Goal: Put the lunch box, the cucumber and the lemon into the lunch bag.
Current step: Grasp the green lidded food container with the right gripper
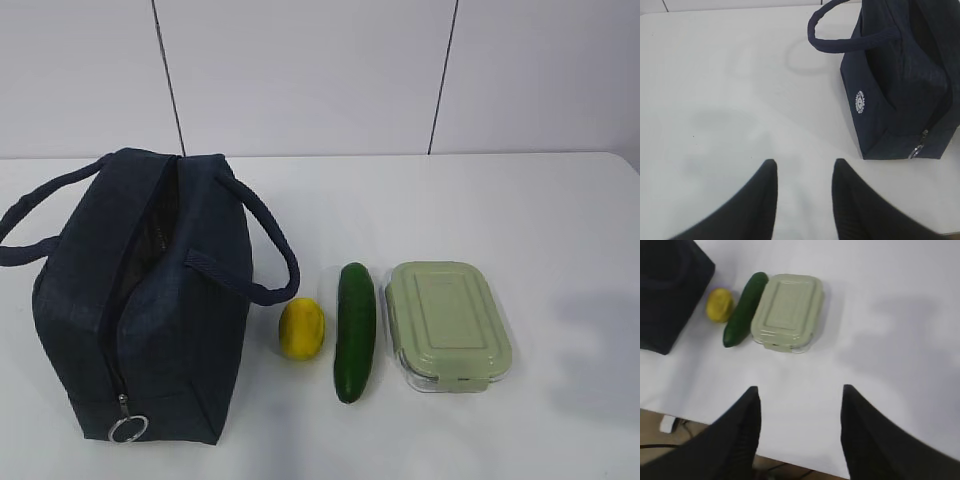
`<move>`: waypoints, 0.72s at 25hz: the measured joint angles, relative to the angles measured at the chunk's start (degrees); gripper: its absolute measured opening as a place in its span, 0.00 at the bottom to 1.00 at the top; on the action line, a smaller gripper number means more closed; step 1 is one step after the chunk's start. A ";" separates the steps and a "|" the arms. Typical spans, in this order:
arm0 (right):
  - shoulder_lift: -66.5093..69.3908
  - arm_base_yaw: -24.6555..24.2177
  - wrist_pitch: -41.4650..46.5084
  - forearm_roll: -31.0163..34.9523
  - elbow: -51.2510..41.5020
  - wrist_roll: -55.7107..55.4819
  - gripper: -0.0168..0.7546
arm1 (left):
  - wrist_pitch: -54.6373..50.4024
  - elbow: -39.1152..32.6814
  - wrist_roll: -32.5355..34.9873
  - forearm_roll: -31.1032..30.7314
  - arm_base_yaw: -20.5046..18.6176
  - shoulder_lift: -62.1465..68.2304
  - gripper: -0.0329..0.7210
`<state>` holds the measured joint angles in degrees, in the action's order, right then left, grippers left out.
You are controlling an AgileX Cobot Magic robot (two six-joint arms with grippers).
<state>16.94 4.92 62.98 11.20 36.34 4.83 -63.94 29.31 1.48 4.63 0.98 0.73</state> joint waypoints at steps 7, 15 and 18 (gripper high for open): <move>16.27 0.00 -4.36 9.80 5.33 4.96 0.57 | 0.00 0.00 0.00 0.00 0.00 0.00 0.39; 27.80 0.00 -4.86 20.91 8.49 12.67 0.58 | 0.00 0.00 0.00 0.00 0.00 0.00 0.39; 32.73 0.00 -5.04 26.87 8.67 17.46 0.58 | 0.00 0.00 0.00 0.00 0.00 0.00 0.39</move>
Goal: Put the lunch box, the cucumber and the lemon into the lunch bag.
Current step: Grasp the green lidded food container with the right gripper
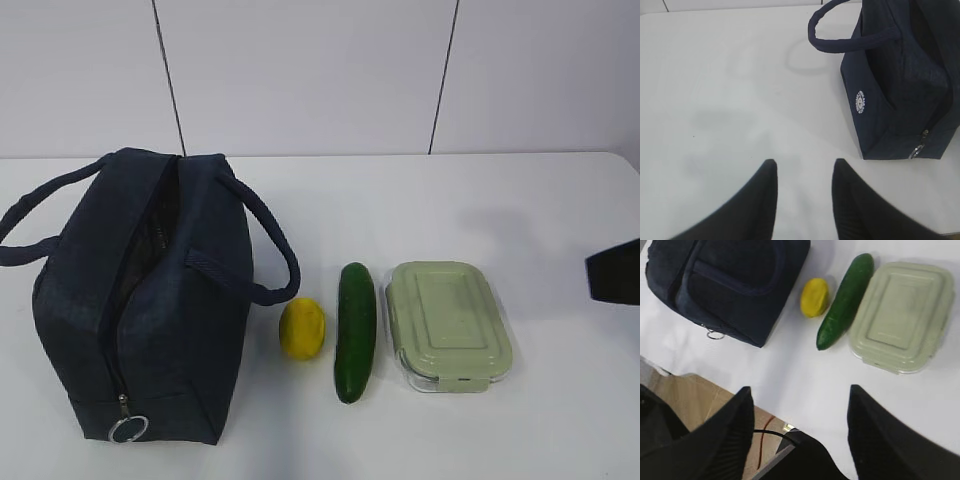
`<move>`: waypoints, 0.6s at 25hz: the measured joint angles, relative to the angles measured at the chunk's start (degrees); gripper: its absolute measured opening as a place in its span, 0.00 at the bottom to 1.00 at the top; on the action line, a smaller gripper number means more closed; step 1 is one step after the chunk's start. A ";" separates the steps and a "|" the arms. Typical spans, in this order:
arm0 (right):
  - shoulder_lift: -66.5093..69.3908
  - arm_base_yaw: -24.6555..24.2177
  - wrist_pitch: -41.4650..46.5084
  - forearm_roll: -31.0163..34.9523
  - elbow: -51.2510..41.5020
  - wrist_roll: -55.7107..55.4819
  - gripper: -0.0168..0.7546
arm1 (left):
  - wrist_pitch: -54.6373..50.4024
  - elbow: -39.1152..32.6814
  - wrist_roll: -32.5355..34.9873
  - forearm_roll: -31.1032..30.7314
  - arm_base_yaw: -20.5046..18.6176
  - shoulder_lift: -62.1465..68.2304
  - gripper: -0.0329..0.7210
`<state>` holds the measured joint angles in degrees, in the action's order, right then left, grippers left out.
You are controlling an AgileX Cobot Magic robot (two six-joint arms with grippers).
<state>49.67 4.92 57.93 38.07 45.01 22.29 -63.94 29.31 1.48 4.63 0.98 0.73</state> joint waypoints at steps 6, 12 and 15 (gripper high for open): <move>9.66 -0.49 0.04 8.41 0.28 8.97 0.58 | 0.00 0.00 0.00 0.00 0.00 0.00 0.39; 15.70 -11.38 5.65 12.34 3.11 15.82 0.64 | 0.00 0.00 0.00 0.00 0.00 0.00 0.39; 18.99 -17.90 9.91 17.32 3.75 20.74 0.65 | 0.00 0.00 0.00 0.00 0.00 0.00 0.39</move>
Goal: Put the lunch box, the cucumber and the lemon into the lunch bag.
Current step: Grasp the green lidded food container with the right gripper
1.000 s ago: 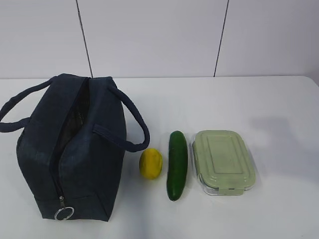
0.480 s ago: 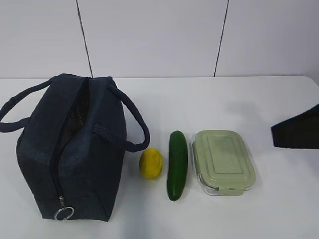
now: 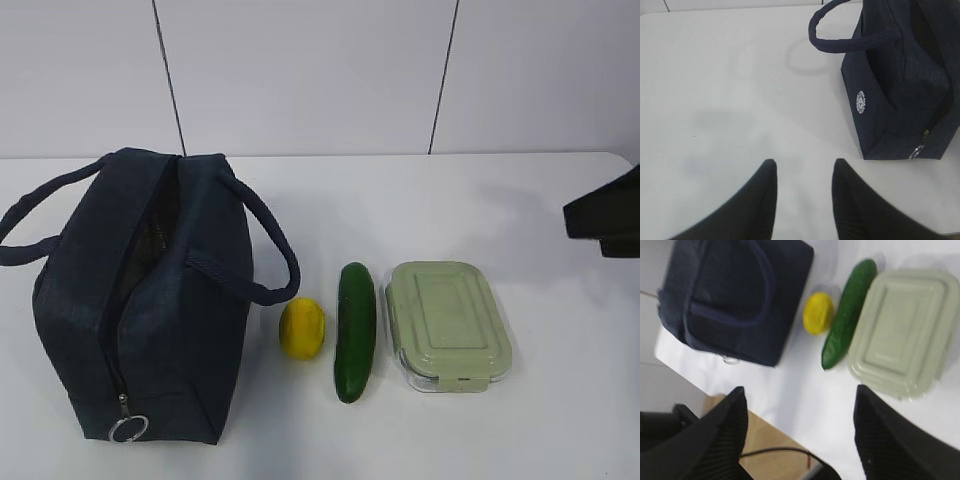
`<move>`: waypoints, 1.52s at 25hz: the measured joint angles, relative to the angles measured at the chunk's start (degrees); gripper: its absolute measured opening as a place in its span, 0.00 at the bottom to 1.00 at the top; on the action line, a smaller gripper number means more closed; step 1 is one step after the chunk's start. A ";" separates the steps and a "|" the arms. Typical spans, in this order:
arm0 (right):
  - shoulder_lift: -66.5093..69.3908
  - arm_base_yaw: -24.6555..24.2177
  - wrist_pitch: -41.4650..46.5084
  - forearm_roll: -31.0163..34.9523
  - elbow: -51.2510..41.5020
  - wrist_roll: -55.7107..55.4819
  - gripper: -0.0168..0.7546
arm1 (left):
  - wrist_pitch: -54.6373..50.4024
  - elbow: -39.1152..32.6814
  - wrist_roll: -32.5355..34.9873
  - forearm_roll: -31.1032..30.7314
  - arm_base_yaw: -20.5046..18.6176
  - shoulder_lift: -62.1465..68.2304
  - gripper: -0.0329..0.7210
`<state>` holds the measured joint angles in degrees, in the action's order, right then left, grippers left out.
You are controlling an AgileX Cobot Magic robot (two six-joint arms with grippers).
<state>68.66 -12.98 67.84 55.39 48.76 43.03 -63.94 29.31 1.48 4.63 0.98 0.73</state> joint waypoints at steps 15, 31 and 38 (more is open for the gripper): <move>20.34 -4.71 0.39 7.87 0.09 16.20 0.65 | 0.00 0.00 0.00 0.00 0.00 0.00 0.39; 30.54 -9.78 -0.83 16.54 -7.05 30.69 0.65 | 0.00 0.00 0.00 0.00 0.00 0.00 0.39; 37.57 -9.78 -0.94 16.79 -3.15 31.62 0.65 | 0.00 0.00 0.00 0.00 0.00 0.00 0.39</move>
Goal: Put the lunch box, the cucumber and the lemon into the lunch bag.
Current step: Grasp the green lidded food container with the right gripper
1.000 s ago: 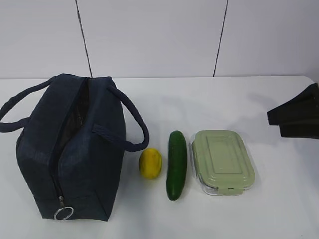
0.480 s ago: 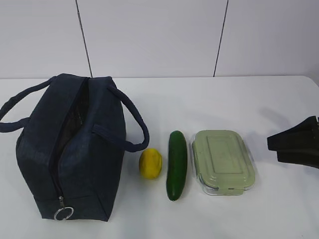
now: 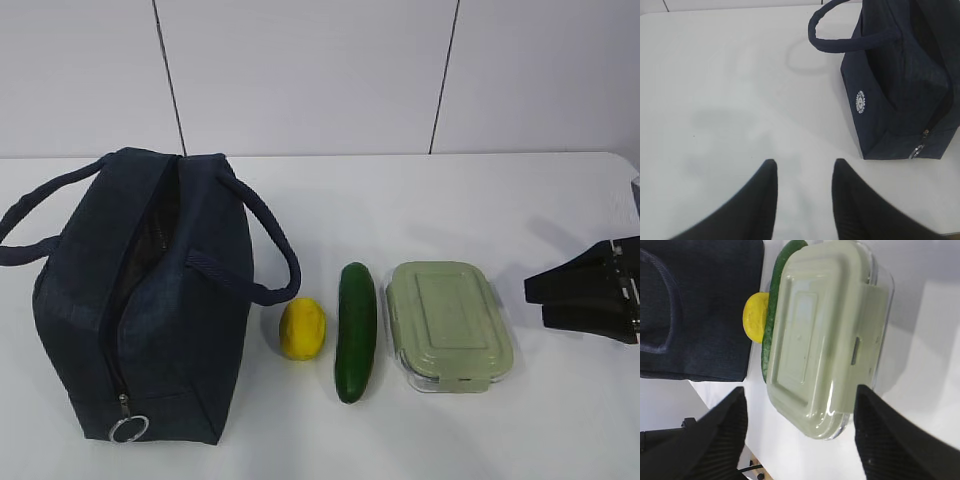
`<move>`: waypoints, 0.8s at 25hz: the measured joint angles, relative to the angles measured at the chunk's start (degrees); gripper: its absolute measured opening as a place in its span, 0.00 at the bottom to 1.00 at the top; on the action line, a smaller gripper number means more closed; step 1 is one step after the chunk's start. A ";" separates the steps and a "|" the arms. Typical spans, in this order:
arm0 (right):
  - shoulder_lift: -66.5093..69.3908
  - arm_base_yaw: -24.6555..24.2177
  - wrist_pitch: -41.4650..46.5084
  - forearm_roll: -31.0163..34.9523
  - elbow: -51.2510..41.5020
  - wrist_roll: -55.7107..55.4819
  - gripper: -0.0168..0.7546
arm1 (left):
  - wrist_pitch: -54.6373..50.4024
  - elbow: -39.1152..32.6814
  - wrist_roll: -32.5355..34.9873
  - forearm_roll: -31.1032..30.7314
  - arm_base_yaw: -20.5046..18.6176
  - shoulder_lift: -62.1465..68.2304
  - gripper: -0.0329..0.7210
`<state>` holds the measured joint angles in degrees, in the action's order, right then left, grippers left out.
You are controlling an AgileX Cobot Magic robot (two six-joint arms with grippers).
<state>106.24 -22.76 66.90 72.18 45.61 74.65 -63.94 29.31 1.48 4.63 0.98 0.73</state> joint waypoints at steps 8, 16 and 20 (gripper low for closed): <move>5.31 0.13 -0.24 0.71 2.89 0.56 0.65 | 0.11 0.00 0.00 0.00 0.00 0.00 0.39; 8.33 2.75 -0.34 0.81 6.11 0.29 0.65 | 0.11 0.00 0.00 0.00 0.00 0.00 0.39; 9.78 3.13 -0.34 1.20 6.33 0.29 0.65 | 0.11 0.00 0.00 0.00 0.00 0.00 0.39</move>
<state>116.01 -19.63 66.56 73.38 51.94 74.94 -63.84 29.31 1.48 4.63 0.98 0.73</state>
